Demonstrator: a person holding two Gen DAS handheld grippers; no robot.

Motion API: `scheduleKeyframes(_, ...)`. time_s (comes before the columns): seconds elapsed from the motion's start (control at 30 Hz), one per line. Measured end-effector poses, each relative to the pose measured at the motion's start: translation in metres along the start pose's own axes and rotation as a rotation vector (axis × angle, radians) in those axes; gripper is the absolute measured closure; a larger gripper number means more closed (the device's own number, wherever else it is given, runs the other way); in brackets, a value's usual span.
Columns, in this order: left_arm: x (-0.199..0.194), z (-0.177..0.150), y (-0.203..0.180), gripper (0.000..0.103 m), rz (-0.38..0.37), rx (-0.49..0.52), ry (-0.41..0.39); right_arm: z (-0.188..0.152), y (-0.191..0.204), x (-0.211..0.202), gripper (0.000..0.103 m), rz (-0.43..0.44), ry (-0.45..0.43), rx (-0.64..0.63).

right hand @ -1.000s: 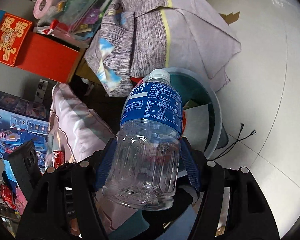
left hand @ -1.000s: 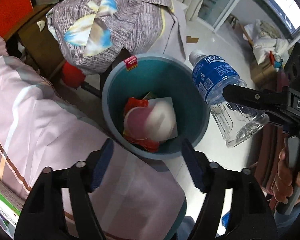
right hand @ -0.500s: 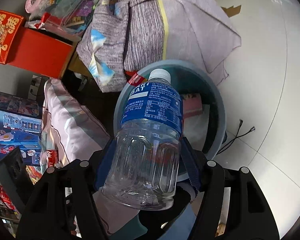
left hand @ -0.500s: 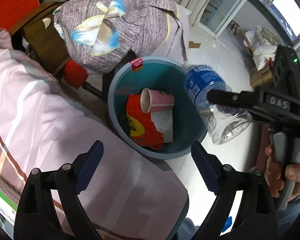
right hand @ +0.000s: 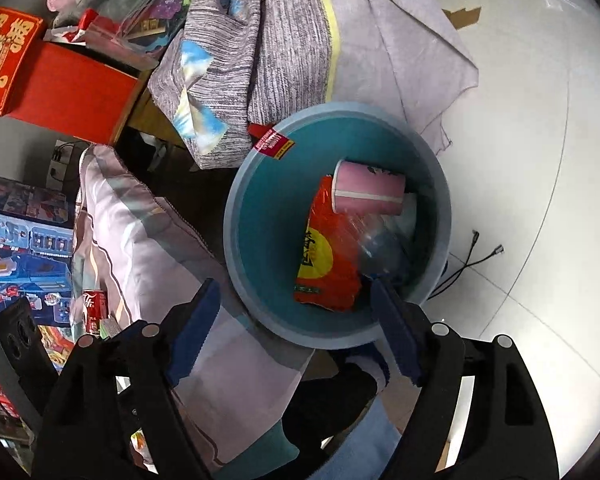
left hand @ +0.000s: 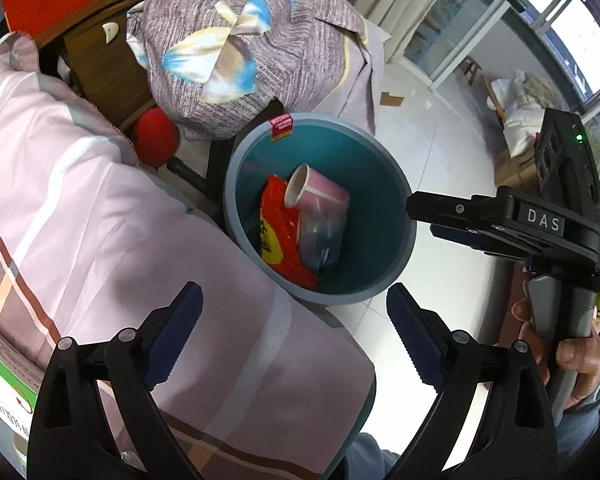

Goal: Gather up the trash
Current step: 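Move both grippers back over the remaining trash on the cloth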

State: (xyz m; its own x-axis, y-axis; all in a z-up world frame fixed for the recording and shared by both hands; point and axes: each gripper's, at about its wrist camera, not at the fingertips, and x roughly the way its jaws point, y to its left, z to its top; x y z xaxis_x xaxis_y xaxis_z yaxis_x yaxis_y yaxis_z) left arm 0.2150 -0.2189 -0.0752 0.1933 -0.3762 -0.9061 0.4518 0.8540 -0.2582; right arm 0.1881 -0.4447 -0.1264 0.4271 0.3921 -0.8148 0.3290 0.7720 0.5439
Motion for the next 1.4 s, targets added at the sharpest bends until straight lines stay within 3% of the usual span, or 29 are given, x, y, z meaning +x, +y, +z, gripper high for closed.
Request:
scheduleKeyframes(0.27,-0.010,-0.009,0.006,0.008,-0.014,-0.020,-0.017,-0.007,0.003,-0.001,0.027,-0.028,0.005,0.028)
scheduleKeyframes(0.63,-0.041,-0.037,0.031,0.007,-0.010,-0.066,-0.060,-0.030,0.044,-0.007,0.026,-0.032,0.007,-0.050)
scheduleKeyframes(1.03,-0.098,-0.098,0.088,0.007,0.041,-0.158,-0.142,-0.087,0.118,0.010,0.023,-0.024,0.074,-0.200)
scheduleKeyframes(1.4,-0.148,-0.177,0.156,0.006,0.096,-0.268,-0.184,-0.151,0.186,0.027,0.022,-0.023,0.148,-0.340)
